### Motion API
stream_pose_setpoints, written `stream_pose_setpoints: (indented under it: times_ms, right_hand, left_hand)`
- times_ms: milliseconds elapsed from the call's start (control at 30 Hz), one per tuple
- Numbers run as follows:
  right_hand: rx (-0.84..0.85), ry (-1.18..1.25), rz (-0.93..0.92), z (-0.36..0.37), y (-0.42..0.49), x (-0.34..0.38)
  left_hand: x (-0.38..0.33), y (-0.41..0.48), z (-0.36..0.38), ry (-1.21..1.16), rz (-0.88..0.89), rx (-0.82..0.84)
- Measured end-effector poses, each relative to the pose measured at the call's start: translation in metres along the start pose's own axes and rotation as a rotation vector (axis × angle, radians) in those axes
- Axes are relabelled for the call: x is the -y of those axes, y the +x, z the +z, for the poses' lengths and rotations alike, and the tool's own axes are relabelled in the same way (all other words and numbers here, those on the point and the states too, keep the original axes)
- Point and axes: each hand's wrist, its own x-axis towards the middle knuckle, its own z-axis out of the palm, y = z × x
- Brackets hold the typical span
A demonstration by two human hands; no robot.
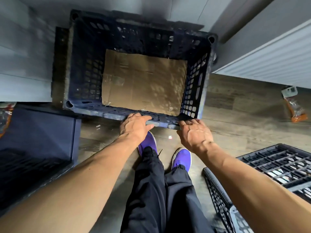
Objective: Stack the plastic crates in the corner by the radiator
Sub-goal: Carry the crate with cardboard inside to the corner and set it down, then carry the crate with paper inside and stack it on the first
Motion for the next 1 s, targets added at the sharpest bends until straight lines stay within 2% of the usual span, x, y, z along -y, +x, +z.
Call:
stream_pose_setpoints:
  times_ms: [267,400,567,767,1000]
  right_hand:
    - [-0.006,-0.028,-0.068,0.002,-0.012,-0.017]
    - [-0.031,0.093,-0.071,0.001,-0.023,-0.022]
    - [-0.045,0.18,-0.051,-0.014,-0.056,-0.038]
    - [-0.038,0.287,0.06,-0.039,-0.103,-0.059]
    - [-0.015,0.736,0.317,-0.019,-0.173,-0.078]
  left_hand:
    - [-0.021,-0.006,0.014,0.09,-0.057,-0.011]
    - [-0.027,-0.021,0.014,0.124,-0.039,-0.036]
    - [-0.054,-0.066,0.004,0.053,-0.015,-0.033]
    - [-0.095,-0.108,-0.017,0.047,0.069,0.025]
    - [-0.136,-0.137,-0.035,0.231,0.267,0.143]
